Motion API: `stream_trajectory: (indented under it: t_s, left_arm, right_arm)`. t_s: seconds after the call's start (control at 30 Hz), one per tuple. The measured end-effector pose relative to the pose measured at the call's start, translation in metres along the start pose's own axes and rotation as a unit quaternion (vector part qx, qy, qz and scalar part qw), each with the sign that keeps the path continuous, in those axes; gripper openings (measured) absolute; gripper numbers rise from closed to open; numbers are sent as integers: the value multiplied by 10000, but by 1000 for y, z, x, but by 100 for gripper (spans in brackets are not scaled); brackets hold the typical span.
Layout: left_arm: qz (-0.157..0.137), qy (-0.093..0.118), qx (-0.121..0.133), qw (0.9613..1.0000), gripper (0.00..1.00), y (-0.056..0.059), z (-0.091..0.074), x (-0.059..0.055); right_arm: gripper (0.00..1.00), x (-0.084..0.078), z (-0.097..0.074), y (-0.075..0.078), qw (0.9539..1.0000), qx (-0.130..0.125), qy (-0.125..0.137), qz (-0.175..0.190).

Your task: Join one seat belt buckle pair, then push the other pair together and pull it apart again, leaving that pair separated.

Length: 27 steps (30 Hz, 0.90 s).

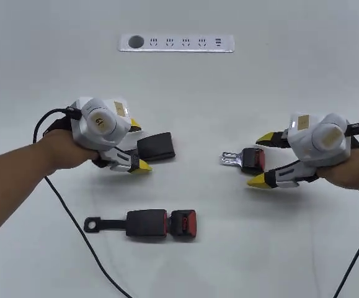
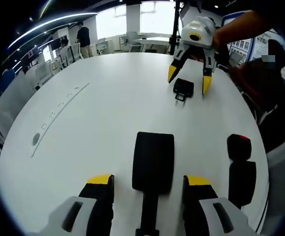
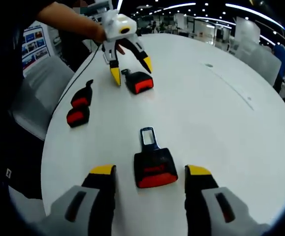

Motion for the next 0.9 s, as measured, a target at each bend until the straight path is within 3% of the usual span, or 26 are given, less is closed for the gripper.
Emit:
stream_trajectory:
  t_s: [0.13, 0.17, 0.2, 0.4, 0.43, 0.47, 0.53, 0.73, 0.9]
  left_arm:
    - [236, -134, -84, 9996, 55, 1, 7, -4]
    - [416, 23, -115, 9991, 54, 0, 8, 2]
    - [317, -79, -114, 9994, 52, 0, 7, 0]
    - [555, 2, -288, 9980, 39, 5, 8, 3]
    - [778, 70, -112, 9969, 34, -4, 9, 6]
    - [676, 16, -301, 9973, 34, 2, 9, 4]
    - [772, -23, -376, 9963, 34, 2, 8, 3]
    - [1093, -124, -582, 9922, 33, 12, 6, 2]
    - [1154, -182, -733, 9905, 33, 21, 3, -2]
  right_arm:
    - [53, 2, -1, 1, 10000, -30, -30, -47]
    - [52, 2, -1, 1, 10000, -34, -62, -37]
    - [51, 2, -1, 1, 9999, -24, -87, -47]
    - [44, -3, -1, 4, 9993, -95, -307, -207]
    - [43, -2, -2, 4, 9993, -63, -280, -227]
    - [40, -1, -2, 5, 9995, -48, -250, -172]
    - [35, -1, -2, 6, 9988, -24, -294, -387]
    - [34, 0, -3, 6, 9982, -46, -324, -508]
    - [34, 0, -3, 0, 9969, 77, -547, -558]
Point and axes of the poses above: the centre of the closed fingertips' face, and the gripper's own axes: z roughly forward along the fingers, y roughly to its right, x roughly out of its top, the point moved 2 cm from there along -z, roughly backward along the fingers, and after that the axes turned 7 degrees about z, right-handed, at the moved point
